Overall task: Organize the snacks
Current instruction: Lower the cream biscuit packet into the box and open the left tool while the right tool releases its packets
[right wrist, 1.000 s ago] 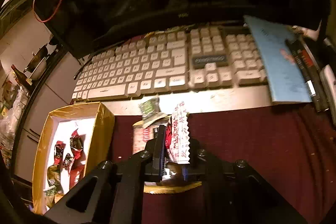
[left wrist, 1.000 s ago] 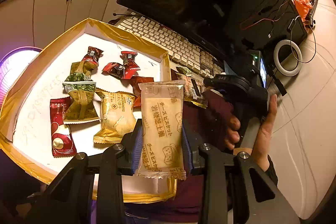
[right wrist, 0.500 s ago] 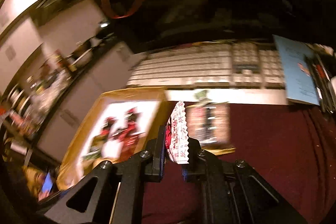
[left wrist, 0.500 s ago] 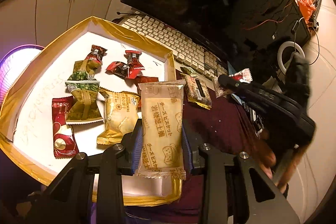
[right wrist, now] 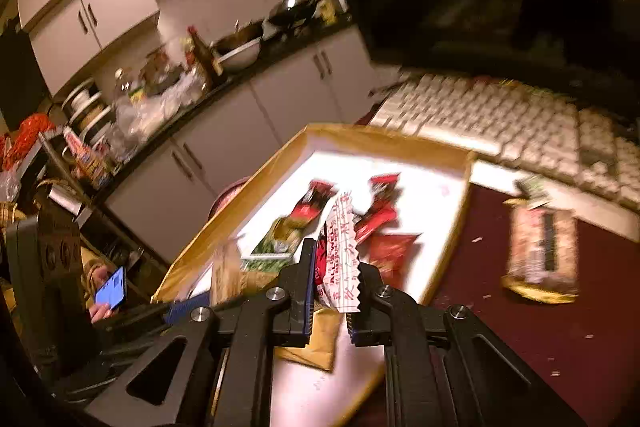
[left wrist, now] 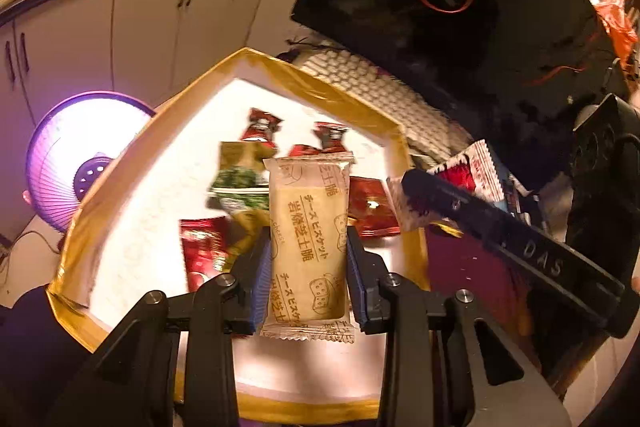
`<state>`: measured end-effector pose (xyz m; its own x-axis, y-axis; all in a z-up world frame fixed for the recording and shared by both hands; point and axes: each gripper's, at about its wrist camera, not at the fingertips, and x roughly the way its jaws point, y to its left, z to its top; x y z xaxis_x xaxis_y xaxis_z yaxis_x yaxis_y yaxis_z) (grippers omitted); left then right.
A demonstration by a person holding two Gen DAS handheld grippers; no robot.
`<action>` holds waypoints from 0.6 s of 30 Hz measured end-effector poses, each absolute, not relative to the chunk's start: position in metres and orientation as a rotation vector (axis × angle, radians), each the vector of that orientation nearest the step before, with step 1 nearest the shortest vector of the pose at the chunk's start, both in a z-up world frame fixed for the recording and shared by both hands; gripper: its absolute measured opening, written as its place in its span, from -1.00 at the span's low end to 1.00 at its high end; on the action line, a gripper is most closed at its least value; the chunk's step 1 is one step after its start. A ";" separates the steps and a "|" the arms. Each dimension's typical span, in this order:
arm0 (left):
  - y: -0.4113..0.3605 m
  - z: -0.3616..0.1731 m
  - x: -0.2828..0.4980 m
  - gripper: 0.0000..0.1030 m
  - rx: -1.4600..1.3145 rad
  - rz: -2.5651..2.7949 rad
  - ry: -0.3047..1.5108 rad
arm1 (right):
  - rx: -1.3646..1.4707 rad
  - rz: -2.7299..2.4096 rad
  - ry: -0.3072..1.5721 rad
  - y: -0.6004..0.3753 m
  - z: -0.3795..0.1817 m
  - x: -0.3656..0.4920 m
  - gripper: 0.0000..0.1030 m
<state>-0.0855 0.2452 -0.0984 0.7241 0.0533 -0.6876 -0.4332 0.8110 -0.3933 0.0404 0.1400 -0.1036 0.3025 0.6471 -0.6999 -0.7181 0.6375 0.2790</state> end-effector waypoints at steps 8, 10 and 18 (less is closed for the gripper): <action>0.259 -0.112 -0.082 -0.40 -0.561 0.329 0.739 | -0.148 0.929 0.950 0.165 -0.130 0.044 -0.76; 0.259 -0.114 -0.082 -0.40 -0.561 0.334 0.742 | -0.155 0.932 0.957 0.168 -0.133 0.045 -0.76; 0.264 -0.117 -0.077 -0.40 -0.551 0.357 0.746 | -0.171 0.926 0.987 0.178 -0.144 0.049 -0.74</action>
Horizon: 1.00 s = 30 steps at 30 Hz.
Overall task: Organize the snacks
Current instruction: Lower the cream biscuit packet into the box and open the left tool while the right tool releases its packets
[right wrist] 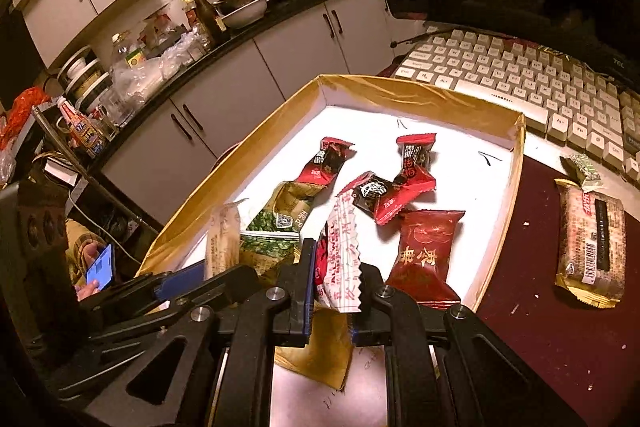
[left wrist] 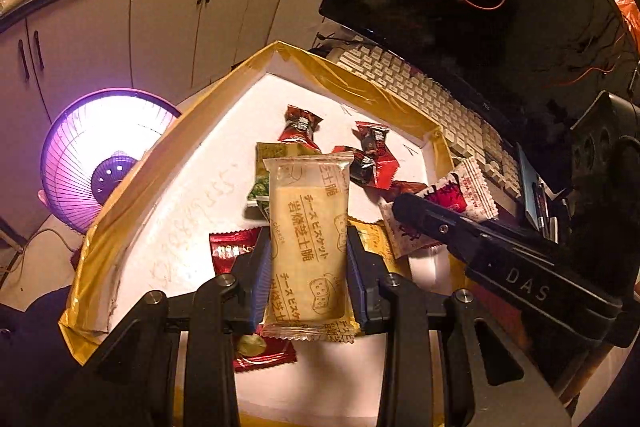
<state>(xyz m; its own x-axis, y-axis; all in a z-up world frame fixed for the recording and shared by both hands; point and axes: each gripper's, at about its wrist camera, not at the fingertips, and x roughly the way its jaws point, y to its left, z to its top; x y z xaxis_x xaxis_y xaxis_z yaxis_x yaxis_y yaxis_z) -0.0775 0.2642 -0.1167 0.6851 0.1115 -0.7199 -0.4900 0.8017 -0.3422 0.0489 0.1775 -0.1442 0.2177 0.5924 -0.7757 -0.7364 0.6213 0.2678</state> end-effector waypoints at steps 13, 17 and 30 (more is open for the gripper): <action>0.263 -0.117 -0.071 -0.35 -0.517 0.376 0.748 | -0.155 0.900 0.973 0.175 -0.138 0.054 -0.43; 0.261 -0.115 -0.073 -0.25 -0.510 0.386 0.736 | -0.125 0.891 0.947 0.166 -0.130 0.053 0.06; 0.236 -0.091 -0.083 0.31 -0.469 0.358 0.636 | -0.016 0.898 0.875 0.102 -0.092 0.039 0.30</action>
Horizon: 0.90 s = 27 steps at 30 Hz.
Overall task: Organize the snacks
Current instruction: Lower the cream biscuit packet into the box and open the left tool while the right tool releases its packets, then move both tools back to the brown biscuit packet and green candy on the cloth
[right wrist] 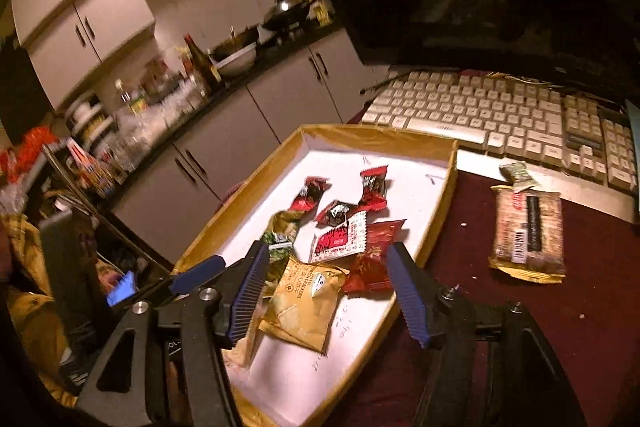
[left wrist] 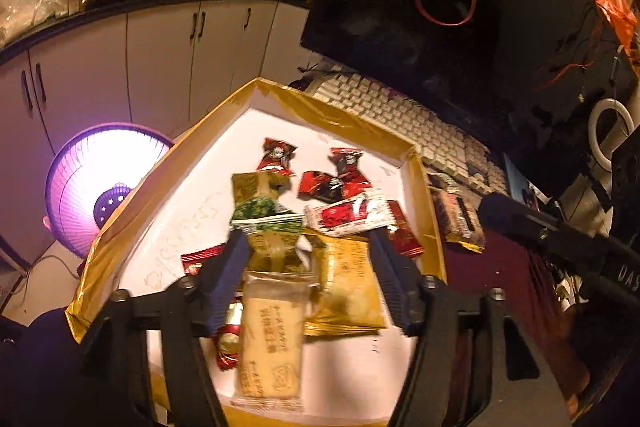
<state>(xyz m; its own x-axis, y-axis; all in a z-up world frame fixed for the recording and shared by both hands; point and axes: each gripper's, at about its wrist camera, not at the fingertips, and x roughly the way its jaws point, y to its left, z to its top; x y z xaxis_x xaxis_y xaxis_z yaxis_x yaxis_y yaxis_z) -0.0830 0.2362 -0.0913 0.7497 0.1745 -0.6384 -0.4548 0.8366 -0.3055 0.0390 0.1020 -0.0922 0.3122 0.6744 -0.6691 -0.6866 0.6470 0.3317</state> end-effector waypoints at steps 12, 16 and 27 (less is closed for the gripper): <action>0.208 -0.085 -0.076 0.32 -0.451 0.297 0.637 | 0.067 0.775 0.901 0.046 -0.096 0.069 0.31; 0.201 -0.082 -0.075 0.32 -0.433 0.281 0.633 | 0.046 0.653 0.928 0.035 -0.106 0.089 0.31; 0.189 -0.085 -0.062 0.32 -0.429 0.237 0.658 | 0.046 0.498 1.020 0.014 -0.138 0.126 0.31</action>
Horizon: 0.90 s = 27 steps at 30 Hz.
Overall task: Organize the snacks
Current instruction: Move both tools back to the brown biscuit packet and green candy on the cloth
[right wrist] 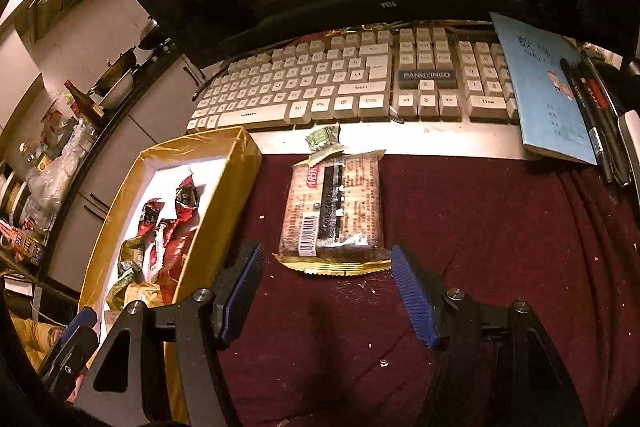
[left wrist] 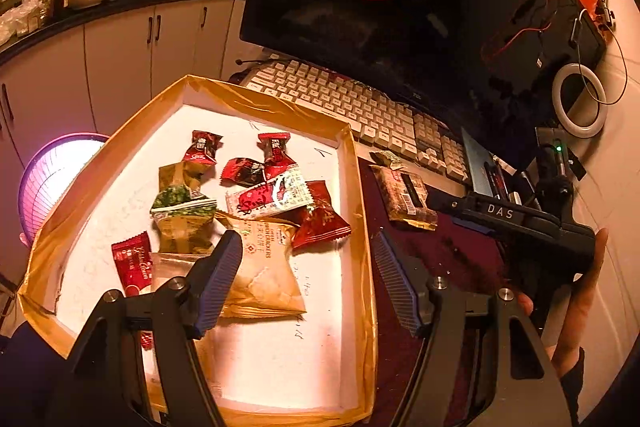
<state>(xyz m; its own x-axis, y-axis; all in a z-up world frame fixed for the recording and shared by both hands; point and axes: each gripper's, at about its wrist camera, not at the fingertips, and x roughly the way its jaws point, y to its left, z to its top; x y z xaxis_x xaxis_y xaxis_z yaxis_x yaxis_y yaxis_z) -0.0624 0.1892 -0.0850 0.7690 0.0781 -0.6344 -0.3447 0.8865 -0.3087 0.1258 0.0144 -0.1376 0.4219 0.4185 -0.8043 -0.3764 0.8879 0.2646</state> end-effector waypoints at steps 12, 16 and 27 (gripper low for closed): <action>0.182 -0.085 -0.058 0.32 -0.421 0.229 0.662 | 0.045 0.456 1.016 0.006 -0.140 0.135 0.31; 0.180 -0.085 -0.056 0.32 -0.422 0.221 0.666 | 0.046 0.443 1.020 0.004 -0.143 0.139 0.31; 0.176 -0.085 -0.055 0.32 -0.415 0.215 0.669 | 0.033 0.450 1.045 0.008 -0.150 0.140 0.31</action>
